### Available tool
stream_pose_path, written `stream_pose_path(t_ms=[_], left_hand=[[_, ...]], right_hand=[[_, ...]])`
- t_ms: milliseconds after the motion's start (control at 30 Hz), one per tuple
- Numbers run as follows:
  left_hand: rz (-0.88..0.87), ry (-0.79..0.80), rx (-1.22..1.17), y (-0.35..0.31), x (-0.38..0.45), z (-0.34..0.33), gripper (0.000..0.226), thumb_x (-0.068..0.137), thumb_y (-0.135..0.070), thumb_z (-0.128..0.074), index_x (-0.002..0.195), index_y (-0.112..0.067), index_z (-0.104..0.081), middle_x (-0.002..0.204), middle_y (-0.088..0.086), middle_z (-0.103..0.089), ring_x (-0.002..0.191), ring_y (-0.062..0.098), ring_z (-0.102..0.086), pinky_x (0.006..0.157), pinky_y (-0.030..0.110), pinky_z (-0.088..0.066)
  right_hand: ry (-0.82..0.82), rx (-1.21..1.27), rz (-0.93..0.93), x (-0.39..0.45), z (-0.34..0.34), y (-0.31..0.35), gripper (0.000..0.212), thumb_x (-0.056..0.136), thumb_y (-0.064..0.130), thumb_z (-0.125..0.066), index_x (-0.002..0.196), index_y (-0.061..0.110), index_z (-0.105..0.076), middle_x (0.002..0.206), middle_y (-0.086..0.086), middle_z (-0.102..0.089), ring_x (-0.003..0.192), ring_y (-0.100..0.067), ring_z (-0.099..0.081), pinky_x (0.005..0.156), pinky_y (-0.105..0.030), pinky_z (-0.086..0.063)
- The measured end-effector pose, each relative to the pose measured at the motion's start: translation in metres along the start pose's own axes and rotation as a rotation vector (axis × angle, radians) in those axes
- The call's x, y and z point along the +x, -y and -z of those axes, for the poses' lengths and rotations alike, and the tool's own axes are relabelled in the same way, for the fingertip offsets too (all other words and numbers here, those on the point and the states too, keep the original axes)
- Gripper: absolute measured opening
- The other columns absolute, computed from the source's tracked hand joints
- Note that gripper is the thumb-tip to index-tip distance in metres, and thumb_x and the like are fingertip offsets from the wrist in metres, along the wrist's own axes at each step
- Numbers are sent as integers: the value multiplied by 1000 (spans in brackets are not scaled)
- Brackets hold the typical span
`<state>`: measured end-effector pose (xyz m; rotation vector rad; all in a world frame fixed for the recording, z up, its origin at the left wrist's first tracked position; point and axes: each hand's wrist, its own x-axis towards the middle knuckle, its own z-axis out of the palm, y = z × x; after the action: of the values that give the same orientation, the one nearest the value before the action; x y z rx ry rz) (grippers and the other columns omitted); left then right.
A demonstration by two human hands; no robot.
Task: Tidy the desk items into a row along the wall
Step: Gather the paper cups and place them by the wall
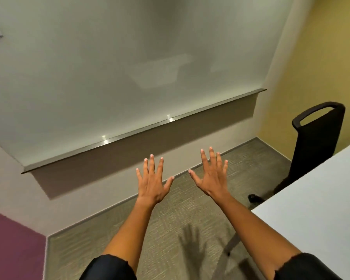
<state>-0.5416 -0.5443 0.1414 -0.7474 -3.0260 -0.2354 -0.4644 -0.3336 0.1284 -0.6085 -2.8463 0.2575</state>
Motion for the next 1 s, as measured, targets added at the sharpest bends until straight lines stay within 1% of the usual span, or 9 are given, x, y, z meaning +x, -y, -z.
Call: stream_pose_path(t_ms=[100,267,367,467,633,733,833,933,1000], left_hand=[[-101,8,4,0,73,7,80,87,-71,-15,151,-29,6,159,9,13,147,31,9,115,59,-4],[-278,15,-16,-19,176,10,79,88,-72,-16,150,-30,10,158,7,18,146,30,14,114,58,1],[-359,35,-13,-37,236,3,80,88,-72,-17,150,-29,10,158,8,19,146,30,14,114,58,2],[-439,35,-4,-63,299,-12,81,87,-72,-15,151,-29,8,158,9,17,146,31,12,114,59,1],[-538,66,17,-128,414,-40,84,82,-74,-7,151,-29,9,158,9,19,146,31,13,113,58,3],[-589,85,11,-177,478,-49,84,81,-74,-6,151,-29,9,158,10,19,146,31,14,114,58,3],[-646,88,7,-228,534,-49,84,81,-74,-8,150,-29,10,158,9,20,146,31,14,114,57,2],[-717,99,-10,-279,580,-51,87,78,-75,-3,151,-29,10,158,10,20,146,31,13,114,58,-1],[-758,100,-24,-313,609,-54,85,81,-75,-8,151,-29,8,158,10,18,147,32,12,115,60,-3]], right_hand=[[-19,-16,-113,47,-4,-2,90,83,80,-19,153,30,6,162,-8,7,149,-35,-2,116,-63,-9],[-58,-15,-257,116,-10,-16,89,83,80,-21,153,31,4,163,-7,4,149,-34,-3,116,-62,-9],[-72,-39,-337,160,-15,-37,89,83,80,-20,153,31,5,163,-6,6,149,-33,-2,117,-61,-7],[-107,-49,-406,205,-23,-67,89,84,80,-22,153,30,4,163,-7,5,149,-33,-3,117,-61,-7],[-107,-83,-520,292,-34,-138,89,84,80,-20,153,30,5,162,-7,5,149,-33,-3,117,-61,-7],[-120,-77,-580,344,-36,-185,89,83,80,-18,153,31,7,162,-6,7,149,-32,-1,117,-61,-7],[-134,-83,-623,390,-27,-227,89,83,80,-21,153,30,4,163,-6,4,149,-33,-3,117,-61,-9],[-149,-83,-689,427,-15,-267,89,83,80,-22,153,31,2,163,-6,4,149,-33,-3,117,-61,-8],[-164,-102,-721,449,-5,-294,89,83,80,-21,153,31,2,163,-6,4,149,-34,-4,117,-61,-8]])
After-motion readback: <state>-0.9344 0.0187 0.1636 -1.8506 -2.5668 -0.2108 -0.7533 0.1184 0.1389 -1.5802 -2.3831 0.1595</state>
